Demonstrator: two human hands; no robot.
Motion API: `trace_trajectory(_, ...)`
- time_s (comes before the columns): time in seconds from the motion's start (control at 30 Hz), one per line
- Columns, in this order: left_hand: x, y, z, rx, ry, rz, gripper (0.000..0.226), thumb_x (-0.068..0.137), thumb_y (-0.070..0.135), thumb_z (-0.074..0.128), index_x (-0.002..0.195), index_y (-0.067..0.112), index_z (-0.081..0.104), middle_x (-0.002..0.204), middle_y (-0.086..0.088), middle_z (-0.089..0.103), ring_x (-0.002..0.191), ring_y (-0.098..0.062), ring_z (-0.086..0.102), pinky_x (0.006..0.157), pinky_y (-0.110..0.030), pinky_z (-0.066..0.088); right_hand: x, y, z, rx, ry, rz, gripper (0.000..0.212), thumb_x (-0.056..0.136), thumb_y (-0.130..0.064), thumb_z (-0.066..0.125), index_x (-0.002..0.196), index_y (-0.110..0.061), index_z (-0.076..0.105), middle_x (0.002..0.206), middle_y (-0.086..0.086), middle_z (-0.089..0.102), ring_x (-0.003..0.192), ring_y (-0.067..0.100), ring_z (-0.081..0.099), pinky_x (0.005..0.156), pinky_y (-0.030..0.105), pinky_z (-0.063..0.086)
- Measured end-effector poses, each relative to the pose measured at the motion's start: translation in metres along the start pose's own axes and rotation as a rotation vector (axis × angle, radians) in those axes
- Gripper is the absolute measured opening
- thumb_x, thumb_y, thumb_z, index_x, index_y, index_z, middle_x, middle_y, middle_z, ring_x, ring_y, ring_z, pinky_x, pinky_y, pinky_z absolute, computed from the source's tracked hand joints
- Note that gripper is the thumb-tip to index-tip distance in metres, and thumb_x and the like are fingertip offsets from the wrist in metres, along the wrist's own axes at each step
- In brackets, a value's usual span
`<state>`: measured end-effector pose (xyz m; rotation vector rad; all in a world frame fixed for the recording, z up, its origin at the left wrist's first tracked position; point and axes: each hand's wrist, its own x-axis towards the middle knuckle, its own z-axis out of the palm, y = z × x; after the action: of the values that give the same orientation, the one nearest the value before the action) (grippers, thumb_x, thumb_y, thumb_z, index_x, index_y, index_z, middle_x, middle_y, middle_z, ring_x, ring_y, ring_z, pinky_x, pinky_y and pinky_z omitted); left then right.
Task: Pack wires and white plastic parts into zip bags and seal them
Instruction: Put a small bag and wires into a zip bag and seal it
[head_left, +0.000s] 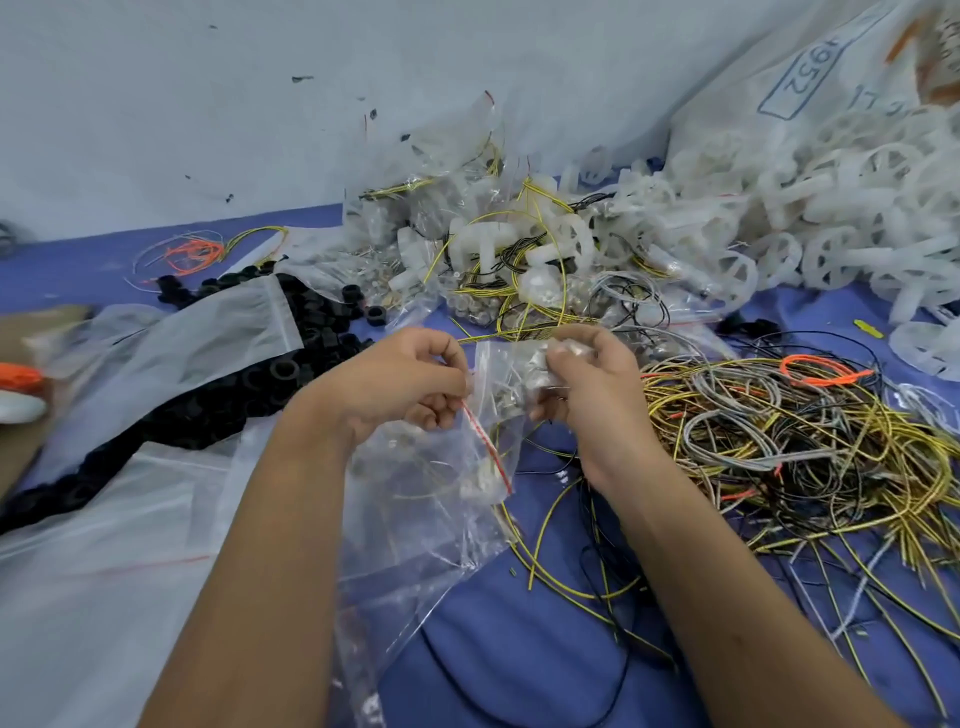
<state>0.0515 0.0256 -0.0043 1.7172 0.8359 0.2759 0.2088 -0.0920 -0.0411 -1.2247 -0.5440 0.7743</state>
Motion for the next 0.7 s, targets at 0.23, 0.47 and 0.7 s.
trace_trajectory(0.23, 0.002, 0.0, 0.0, 0.005, 0.119, -0.119, 0.01, 0.094, 0.007, 0.068, 0.095, 0.008, 0.058, 0.064, -0.01, 0.068, 0.049, -0.018, 0.063, 0.042, -0.022, 0.047, -0.003, 0.001, 0.006, 0.01, -0.23, -0.011, 0.021, 0.104, -0.001, 0.047, 0.099, -0.001, 0.067, 0.079, 0.013, 0.06, 0.056, 0.018, 0.061, 0.048, 0.027, 0.049)
trace_trajectory(0.47, 0.001, 0.0, 0.004, -0.004, 0.103, -0.136, 0.022, 0.091, -0.003, 0.069, 0.109, 0.002, 0.058, 0.067, -0.011, 0.069, 0.051, -0.017, 0.063, 0.047, -0.023, 0.051, -0.002, 0.009, 0.005, -0.109, -0.223, 0.004, 0.037, 0.079, 0.0, 0.082, 0.109, -0.011, 0.064, 0.095, 0.015, 0.064, 0.08, 0.029, 0.061, 0.083, 0.047, 0.055)
trace_trajectory(0.7, 0.001, 0.001, 0.003, 0.058, 0.082, -0.157, 0.014, 0.091, -0.001, 0.065, 0.104, 0.004, 0.061, 0.063, -0.006, 0.067, 0.05, -0.017, 0.062, 0.046, -0.023, 0.05, -0.007, 0.014, 0.005, -0.608, -0.306, -0.061, 0.044, 0.07, -0.011, 0.089, 0.11, -0.017, 0.074, 0.084, 0.003, 0.076, 0.066, 0.002, 0.063, 0.067, 0.032, 0.056)
